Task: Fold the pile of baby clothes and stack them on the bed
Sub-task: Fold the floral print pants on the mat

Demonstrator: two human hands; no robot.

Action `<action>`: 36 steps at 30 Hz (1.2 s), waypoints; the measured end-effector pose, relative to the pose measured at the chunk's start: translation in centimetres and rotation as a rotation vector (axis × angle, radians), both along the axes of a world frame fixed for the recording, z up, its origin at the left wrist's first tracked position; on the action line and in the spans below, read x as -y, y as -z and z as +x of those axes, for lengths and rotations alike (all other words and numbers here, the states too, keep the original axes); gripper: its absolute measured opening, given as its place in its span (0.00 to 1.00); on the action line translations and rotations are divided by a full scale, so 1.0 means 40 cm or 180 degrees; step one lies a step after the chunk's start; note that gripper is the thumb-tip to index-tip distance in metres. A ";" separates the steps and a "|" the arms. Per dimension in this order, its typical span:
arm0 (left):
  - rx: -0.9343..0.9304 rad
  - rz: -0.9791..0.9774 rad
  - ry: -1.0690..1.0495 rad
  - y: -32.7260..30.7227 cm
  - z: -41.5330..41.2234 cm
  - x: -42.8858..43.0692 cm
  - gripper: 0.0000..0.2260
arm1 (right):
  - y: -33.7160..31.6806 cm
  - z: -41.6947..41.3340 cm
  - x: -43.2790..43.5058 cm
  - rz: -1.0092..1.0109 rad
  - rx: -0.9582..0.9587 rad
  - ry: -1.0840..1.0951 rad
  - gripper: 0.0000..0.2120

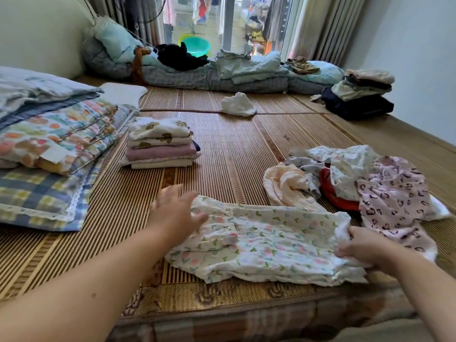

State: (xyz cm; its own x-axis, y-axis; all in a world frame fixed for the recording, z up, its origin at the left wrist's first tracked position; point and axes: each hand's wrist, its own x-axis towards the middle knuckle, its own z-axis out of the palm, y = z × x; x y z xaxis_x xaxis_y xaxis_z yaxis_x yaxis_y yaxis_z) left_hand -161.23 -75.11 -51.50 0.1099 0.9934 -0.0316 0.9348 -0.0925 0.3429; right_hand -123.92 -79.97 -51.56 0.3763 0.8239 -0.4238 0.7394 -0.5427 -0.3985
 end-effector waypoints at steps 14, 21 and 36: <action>0.1860 -0.0612 0.0688 -0.017 0.078 0.025 0.12 | 0.016 0.010 -0.006 0.0033 -0.0100 0.0000 0.28; -0.0491 -0.0917 0.1637 0.068 0.156 0.091 0.31 | 0.016 0.005 -0.011 0.0033 -0.0121 -0.0040 0.31; 0.1456 -0.1393 -0.0314 -0.020 0.007 -0.020 0.31 | -0.012 -0.015 -0.005 -0.0022 -0.0478 0.0012 0.26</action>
State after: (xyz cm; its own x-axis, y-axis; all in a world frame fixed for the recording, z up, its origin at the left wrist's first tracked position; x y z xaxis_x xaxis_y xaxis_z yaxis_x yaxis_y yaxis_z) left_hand -160.97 -74.32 -50.70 0.1172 0.9053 -0.4082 0.6820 0.2255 0.6958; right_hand -124.52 -79.76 -51.10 0.3113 0.8195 -0.4812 0.6696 -0.5485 -0.5008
